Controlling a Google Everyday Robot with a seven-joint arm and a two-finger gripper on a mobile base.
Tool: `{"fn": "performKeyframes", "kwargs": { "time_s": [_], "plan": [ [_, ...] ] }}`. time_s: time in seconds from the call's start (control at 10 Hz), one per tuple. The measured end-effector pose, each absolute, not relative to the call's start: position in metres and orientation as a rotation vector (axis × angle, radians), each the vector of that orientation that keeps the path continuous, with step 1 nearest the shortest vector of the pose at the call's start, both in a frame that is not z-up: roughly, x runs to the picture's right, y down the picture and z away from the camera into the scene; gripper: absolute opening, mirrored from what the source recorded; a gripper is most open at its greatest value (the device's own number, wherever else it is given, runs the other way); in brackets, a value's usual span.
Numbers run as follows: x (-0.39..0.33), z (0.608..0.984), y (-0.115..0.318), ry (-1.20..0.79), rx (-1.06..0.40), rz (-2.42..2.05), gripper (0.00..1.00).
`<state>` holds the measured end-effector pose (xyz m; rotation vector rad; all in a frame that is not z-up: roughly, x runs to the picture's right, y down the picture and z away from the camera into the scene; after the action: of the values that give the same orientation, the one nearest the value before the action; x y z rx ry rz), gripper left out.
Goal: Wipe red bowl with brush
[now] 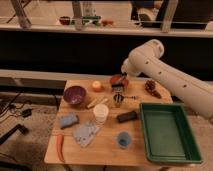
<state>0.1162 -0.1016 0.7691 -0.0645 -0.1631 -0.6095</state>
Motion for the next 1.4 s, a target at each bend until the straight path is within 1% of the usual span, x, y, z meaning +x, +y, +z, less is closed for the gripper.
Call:
{"fn": "performKeyframes", "kwargs": {
  "time_s": [0.4, 0.6, 0.9, 1.4],
  "plan": [
    [0.115, 0.814, -0.134, -0.147, -0.047, -0.552, 0.03],
    [0.122, 0.829, -0.136, -0.121, -0.036, -0.527, 0.03],
    [0.135, 0.843, -0.127, -0.039, -0.009, -0.532, 0.03],
    [0.137, 0.874, -0.122, 0.016, -0.034, -0.566, 0.03]
  ]
}}
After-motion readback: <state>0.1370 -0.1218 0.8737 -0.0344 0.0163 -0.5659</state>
